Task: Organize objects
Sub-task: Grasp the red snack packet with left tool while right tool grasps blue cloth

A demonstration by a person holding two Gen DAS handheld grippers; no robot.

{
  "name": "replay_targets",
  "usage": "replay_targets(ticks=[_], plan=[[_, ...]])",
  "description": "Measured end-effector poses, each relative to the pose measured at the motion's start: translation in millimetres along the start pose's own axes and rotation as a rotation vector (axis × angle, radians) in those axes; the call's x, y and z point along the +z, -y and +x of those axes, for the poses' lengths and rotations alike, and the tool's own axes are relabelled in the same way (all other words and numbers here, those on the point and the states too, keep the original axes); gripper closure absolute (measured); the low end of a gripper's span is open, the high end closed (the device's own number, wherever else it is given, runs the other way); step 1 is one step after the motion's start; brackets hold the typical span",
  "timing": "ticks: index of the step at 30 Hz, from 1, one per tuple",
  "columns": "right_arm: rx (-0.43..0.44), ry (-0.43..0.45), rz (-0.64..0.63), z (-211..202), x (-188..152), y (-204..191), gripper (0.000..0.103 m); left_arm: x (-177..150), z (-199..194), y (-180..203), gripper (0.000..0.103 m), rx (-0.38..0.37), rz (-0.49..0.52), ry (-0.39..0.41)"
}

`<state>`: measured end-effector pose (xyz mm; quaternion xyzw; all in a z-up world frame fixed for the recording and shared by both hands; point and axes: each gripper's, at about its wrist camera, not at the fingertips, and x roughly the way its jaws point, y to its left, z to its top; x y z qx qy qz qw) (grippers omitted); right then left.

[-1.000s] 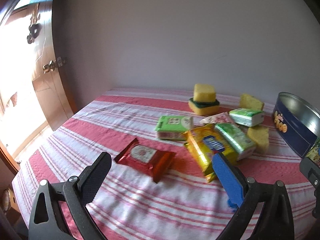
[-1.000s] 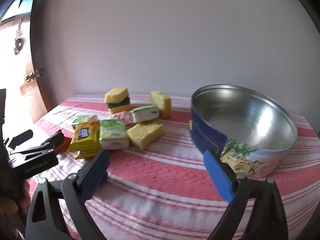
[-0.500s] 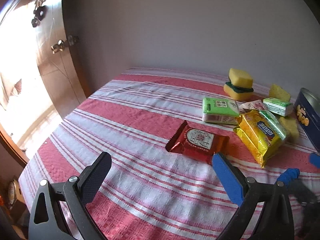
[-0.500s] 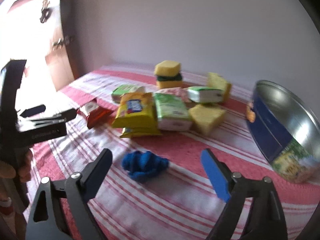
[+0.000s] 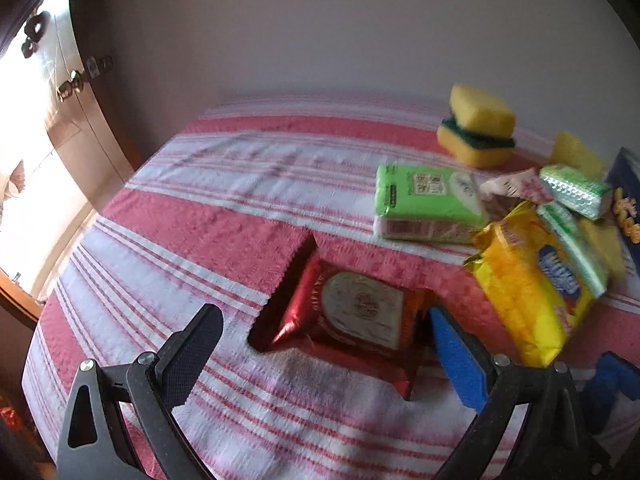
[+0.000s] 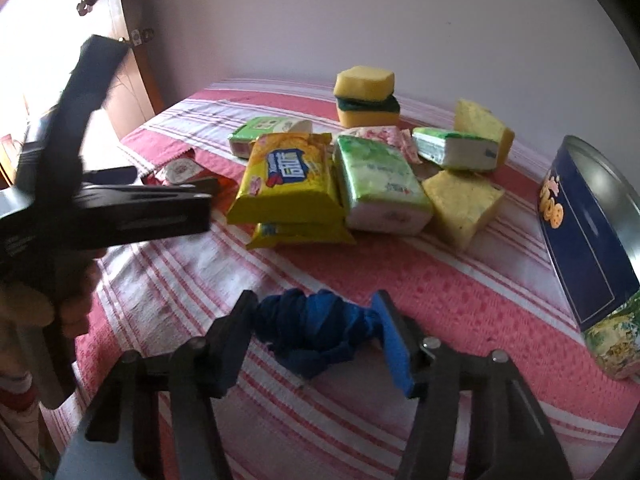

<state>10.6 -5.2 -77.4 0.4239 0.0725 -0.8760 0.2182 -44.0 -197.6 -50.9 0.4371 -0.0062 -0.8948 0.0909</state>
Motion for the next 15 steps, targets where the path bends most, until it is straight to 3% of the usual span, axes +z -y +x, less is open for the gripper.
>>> replay_targets(ticks=[3, 5, 6, 7, 15], plan=[[0.010, 0.004, 0.009, -2.5, 0.4, 5.1, 0.044, 0.0, -0.8, -0.1, 0.005, -0.013, -0.009, 0.002], [0.012, 0.018, 0.022, -4.6, 2.2, 6.4, 0.044, 0.6, -4.0, 1.4, 0.021, -0.046, -0.001, 0.014], [0.015, 0.029, 0.031, -6.8, 3.2, 7.9, 0.044, 0.8, -6.1, 2.0, 0.035, -0.067, 0.004, 0.021], [0.019, 0.042, 0.041, -10.7, 5.0, 9.4, 0.044, 0.5, -7.8, 3.0, 0.039, -0.073, 0.009, 0.025], [0.002, 0.155, 0.098, -41.9, 8.6, 25.2, 0.044, -6.8, -34.6, 17.3, 0.046, -0.046, 0.025, 0.122]])
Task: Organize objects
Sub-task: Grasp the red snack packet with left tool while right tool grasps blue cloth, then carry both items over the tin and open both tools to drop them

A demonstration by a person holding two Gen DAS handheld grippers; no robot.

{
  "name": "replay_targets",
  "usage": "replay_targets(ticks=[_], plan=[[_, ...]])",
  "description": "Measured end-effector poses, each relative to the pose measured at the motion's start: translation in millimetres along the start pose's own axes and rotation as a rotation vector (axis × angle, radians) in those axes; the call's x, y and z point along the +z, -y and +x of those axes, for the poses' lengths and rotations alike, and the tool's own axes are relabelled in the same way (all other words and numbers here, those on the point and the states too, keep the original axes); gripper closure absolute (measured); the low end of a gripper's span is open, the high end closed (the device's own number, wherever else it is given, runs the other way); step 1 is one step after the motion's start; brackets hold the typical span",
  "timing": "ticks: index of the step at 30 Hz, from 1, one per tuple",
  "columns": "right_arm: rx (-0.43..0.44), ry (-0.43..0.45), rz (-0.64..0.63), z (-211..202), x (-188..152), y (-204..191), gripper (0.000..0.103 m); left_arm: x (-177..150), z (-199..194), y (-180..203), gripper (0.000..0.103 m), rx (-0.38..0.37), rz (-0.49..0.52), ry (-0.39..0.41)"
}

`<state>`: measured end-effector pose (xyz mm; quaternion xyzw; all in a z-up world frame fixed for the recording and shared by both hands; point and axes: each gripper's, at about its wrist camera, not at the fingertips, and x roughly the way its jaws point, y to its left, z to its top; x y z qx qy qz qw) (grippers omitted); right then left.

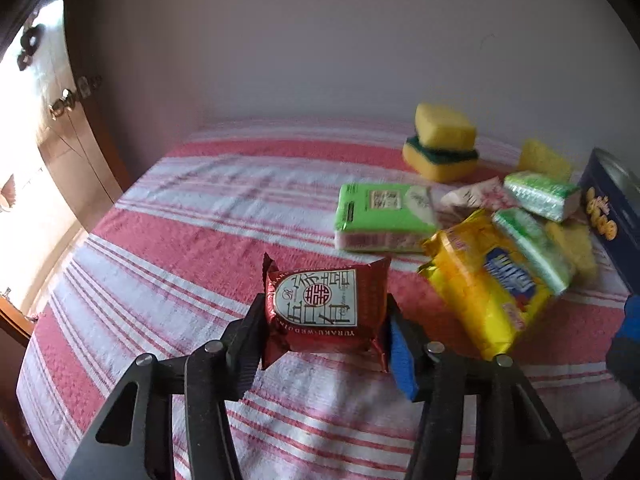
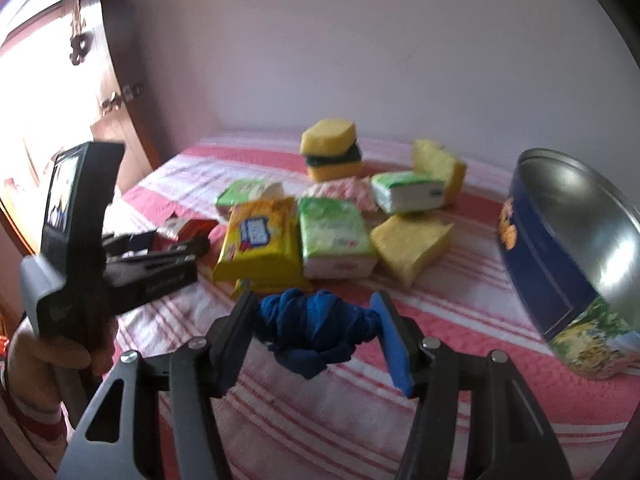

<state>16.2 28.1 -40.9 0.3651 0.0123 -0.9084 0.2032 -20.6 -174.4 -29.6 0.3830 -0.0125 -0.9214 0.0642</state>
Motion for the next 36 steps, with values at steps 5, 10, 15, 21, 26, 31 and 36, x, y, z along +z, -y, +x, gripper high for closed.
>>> replay_targets(ticks=[5, 10, 15, 21, 26, 31, 36], plan=[[-0.028, 0.103, 0.021, -22.5, 7.3, 13.9, 0.044, 5.7, -37.1, 15.5, 0.046, -0.007, -0.009, 0.112], [-0.093, 0.227, 0.061, -53.9, 14.6, 40.1, 0.044, 23.9, -68.0, 45.6, 0.046, -0.010, 0.039, 0.230], [-0.180, 0.284, 0.130, -73.8, 17.3, 82.3, 0.044, 37.1, -88.2, 93.9, 0.046, -0.093, 0.069, 0.270], [-0.294, 0.311, 0.186, -87.3, 14.5, 130.3, 0.044, 47.9, -89.6, 154.6, 0.046, -0.177, 0.117, 0.275], [-0.422, 0.311, 0.185, -88.8, 9.5, 166.1, 0.043, 53.5, -85.8, 197.8, 0.046, -0.230, 0.151, 0.264], [-0.491, 0.279, 0.198, -86.6, 4.1, 197.3, 0.043, 56.4, -76.9, 234.6, 0.046, -0.280, 0.173, 0.236], [-0.540, 0.252, 0.202, -80.3, 2.9, 218.9, 0.043, 60.3, -62.1, 268.7, 0.046, -0.313, 0.187, 0.214]])
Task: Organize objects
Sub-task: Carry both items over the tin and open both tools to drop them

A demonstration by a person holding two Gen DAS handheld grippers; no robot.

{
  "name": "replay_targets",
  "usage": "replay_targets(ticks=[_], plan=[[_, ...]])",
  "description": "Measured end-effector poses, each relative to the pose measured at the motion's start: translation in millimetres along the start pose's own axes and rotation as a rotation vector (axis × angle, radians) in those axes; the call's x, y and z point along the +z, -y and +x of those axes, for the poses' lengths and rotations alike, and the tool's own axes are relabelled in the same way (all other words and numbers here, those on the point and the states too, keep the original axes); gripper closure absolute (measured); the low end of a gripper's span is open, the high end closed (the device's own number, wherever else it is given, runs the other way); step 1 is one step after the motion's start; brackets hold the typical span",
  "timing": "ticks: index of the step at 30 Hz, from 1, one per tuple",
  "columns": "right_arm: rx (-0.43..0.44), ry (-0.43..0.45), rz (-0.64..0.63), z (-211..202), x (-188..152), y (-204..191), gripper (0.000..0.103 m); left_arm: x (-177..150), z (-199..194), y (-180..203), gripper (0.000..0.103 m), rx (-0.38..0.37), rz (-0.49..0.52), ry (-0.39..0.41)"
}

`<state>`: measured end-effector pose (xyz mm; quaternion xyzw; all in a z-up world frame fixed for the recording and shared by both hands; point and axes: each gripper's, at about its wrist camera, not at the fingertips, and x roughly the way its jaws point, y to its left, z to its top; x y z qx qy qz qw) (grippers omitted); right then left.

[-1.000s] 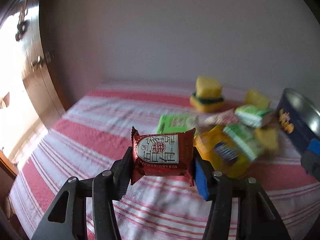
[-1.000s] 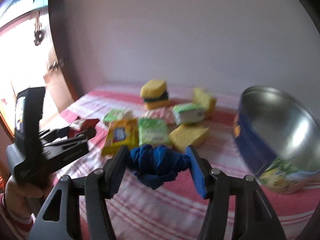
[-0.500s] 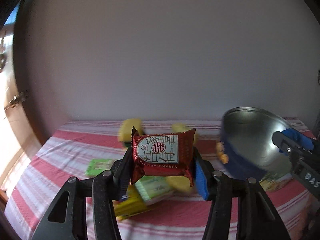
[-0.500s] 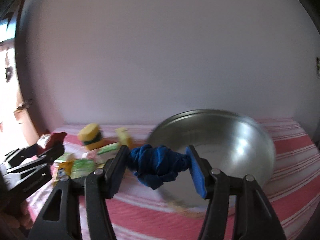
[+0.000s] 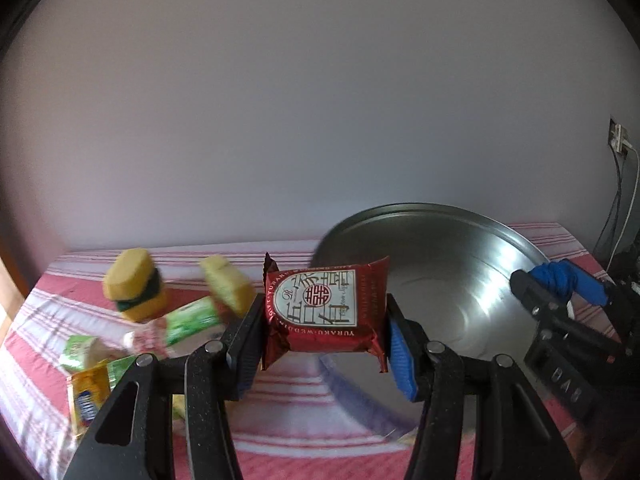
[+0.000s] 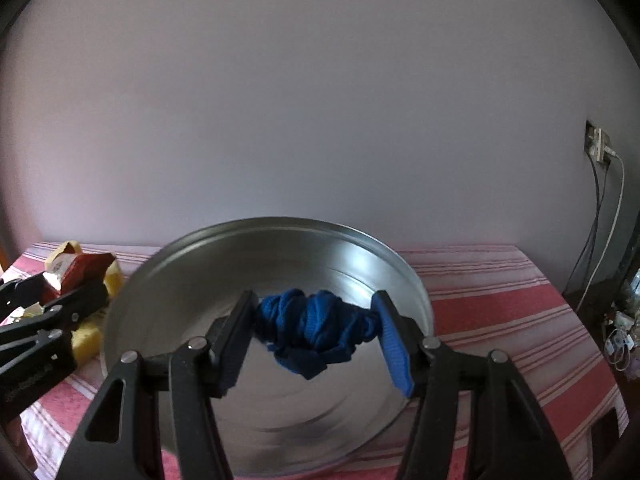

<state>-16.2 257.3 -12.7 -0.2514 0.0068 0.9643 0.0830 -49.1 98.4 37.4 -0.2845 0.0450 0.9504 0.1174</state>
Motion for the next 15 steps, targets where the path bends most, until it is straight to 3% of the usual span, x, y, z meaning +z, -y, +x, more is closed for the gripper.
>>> replay_targets(ticks=[9, 15], plan=[[-0.018, -0.050, -0.020, 18.6, -4.7, 12.4, 0.043, -6.6, 35.8, 17.1, 0.046, -0.020, 0.032, -0.061], [-0.005, -0.081, -0.040, 30.2, -5.3, 8.4, 0.043, -8.2, 37.8, 16.6, 0.046, -0.014, 0.041, -0.065]])
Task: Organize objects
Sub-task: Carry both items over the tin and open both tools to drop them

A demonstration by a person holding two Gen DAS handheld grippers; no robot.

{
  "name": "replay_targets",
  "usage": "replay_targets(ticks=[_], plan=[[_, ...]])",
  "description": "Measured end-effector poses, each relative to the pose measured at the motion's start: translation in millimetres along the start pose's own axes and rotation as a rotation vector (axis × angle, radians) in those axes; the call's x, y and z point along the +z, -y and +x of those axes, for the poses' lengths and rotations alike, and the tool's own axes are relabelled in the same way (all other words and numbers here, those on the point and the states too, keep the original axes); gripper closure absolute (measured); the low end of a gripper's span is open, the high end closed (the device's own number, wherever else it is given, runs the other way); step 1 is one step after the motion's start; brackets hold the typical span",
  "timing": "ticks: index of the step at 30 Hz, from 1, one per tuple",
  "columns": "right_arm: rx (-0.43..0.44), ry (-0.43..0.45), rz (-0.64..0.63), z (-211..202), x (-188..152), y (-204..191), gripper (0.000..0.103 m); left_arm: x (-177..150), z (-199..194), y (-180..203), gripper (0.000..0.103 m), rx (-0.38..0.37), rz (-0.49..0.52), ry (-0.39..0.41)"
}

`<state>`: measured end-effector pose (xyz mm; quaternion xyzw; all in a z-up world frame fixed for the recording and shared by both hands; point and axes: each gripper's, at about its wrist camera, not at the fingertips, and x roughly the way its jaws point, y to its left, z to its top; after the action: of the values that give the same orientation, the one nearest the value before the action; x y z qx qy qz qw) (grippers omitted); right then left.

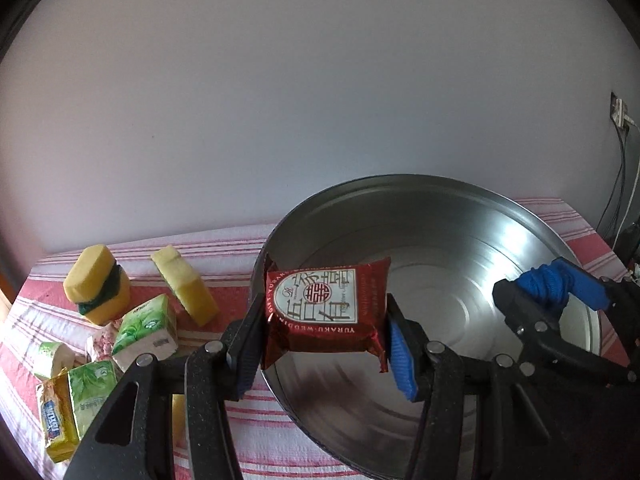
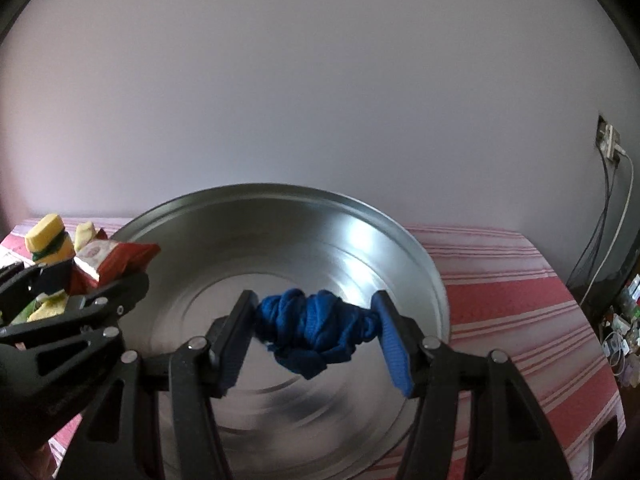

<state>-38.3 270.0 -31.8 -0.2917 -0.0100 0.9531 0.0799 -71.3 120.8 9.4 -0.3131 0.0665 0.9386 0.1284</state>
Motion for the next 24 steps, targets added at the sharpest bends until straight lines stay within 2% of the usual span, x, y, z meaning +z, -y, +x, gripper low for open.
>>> replay_targets(ticks=[3, 5, 7, 8, 10, 11, 13, 17, 24], plan=[[0.012, 0.006, -0.004, -4.8, -1.5, -2.2, 0.042, -0.1, 0.8, -0.2, 0.046, -0.005, -0.004, -0.003], [0.010, 0.006, 0.007, -6.2, -1.4, -1.3, 0.036, 0.5, 0.3, -0.9, 0.046, 0.001, -0.005, 0.006], [-0.005, 0.004, 0.027, -5.8, -1.2, 2.9, 0.022, 2.2, 0.3, -5.4, 0.041, -0.010, -0.019, 0.009], [-0.002, 0.007, 0.051, -7.1, -0.9, 8.2, 0.019, 3.8, -1.6, -8.4, 0.039, -0.023, -0.037, 0.011], [0.028, 0.022, 0.105, -11.2, 0.4, 16.8, 0.015, 5.9, -5.2, -15.1, 0.020, 0.001, -0.069, 0.017], [0.041, 0.032, 0.132, -14.3, 0.6, 21.4, 0.013, 6.4, -8.3, -18.8, 0.016, 0.016, -0.083, 0.029], [0.061, 0.053, 0.174, -19.0, 0.2, 27.1, 0.002, 7.3, -15.0, -24.0, 0.012, 0.013, -0.100, 0.052], [0.091, 0.090, 0.249, -29.3, -3.2, 34.5, 0.001, 8.2, -23.0, -33.0, 0.011, 0.020, -0.127, 0.072], [0.083, 0.126, 0.242, -36.2, -5.3, 28.9, 0.001, 2.4, -23.5, -40.2, 0.010, 0.077, -0.118, 0.070]])
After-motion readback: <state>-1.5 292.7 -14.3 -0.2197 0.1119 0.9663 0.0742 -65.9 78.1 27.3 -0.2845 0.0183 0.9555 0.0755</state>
